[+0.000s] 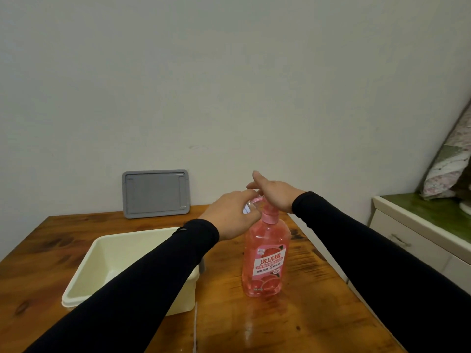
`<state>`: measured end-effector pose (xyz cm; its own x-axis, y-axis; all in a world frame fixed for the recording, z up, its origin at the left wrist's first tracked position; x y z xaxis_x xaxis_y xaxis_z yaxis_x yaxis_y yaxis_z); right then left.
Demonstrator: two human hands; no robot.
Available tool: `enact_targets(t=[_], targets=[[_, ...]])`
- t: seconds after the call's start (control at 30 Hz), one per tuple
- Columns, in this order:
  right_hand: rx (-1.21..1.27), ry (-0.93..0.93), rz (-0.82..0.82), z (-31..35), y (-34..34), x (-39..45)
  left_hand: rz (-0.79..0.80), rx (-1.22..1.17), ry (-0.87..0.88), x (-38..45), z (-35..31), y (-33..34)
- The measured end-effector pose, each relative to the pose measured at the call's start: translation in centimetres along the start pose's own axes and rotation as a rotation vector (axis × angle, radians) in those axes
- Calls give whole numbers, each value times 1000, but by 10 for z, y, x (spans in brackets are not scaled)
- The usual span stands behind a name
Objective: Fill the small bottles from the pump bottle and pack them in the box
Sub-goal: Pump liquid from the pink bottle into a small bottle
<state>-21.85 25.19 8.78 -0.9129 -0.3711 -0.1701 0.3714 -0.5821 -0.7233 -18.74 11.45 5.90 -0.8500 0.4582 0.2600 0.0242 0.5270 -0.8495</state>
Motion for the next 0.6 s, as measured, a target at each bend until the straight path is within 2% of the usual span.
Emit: enact_targets(t=[0.6], targets=[[17, -29, 32, -6, 5, 4, 24, -14, -19, -2, 1, 7]])
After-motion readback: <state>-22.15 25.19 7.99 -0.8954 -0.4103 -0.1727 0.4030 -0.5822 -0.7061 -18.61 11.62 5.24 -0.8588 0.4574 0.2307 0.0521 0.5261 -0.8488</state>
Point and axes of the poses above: each hand's wrist, its own x-axis towards the middle knuckle, its own y-axis out of the palm, z = x × y, the point moved 3 cm from there along x, towards the middle knuckle, and after that the axes turned 11 degrees about z, right-handed, at the moved point
